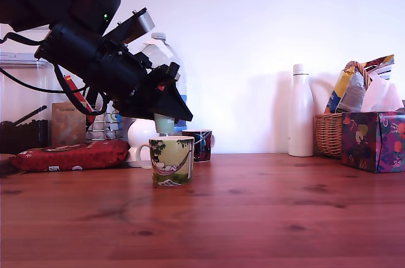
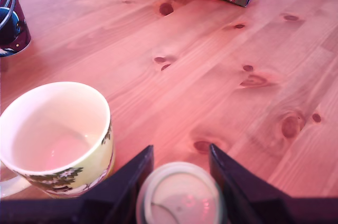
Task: Pick up the coffee capsules from the table one by one and drop them inside the nearest coffee cup
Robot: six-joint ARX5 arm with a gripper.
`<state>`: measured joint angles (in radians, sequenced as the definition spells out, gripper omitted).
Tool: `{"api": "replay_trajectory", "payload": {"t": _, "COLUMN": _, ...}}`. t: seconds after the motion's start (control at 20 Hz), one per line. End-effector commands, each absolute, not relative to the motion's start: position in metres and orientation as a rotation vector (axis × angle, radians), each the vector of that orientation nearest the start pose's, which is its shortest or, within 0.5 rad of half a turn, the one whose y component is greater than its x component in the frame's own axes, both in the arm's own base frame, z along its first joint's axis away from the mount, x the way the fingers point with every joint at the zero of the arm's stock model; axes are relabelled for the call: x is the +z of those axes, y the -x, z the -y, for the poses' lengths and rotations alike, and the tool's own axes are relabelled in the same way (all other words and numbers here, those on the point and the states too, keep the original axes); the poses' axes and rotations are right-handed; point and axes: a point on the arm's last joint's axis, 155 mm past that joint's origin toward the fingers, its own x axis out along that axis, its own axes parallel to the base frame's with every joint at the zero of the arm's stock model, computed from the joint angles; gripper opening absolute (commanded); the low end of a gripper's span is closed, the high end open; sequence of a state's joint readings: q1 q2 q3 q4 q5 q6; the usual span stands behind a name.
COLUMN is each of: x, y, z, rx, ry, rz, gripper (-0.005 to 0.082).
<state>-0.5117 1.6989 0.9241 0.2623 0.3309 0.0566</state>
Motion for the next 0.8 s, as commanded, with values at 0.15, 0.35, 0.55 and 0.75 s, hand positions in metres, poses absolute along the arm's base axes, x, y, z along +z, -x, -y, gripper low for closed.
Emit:
{"api": "replay_trajectory", "payload": {"t": 0.15, "x": 0.1208, "y": -0.3927, "z": 0.2894, "rx": -0.842, "ry": -0.107, "rz": -0.488, "gripper": 0.0266}}
{"api": "replay_trajectory", "payload": {"t": 0.35, "x": 0.1207, "y": -0.3926, "z": 0.2894, "rx": -0.841, "ry": -0.106, "rz": -0.489, "gripper": 0.0266}}
{"api": "replay_trajectory", "payload": {"t": 0.55, "x": 0.1198, "y": -0.3921, "z": 0.2893, "rx": -0.842, "ry": -0.106, "rz": -0.494, "gripper": 0.0266}}
{"api": "replay_trajectory", "payload": {"t": 0.75, "x": 0.1155, "y": -0.3948, "z": 0.2812, "rx": -0.822, "ry": -0.102, "rz": -0.541, "gripper": 0.0266}}
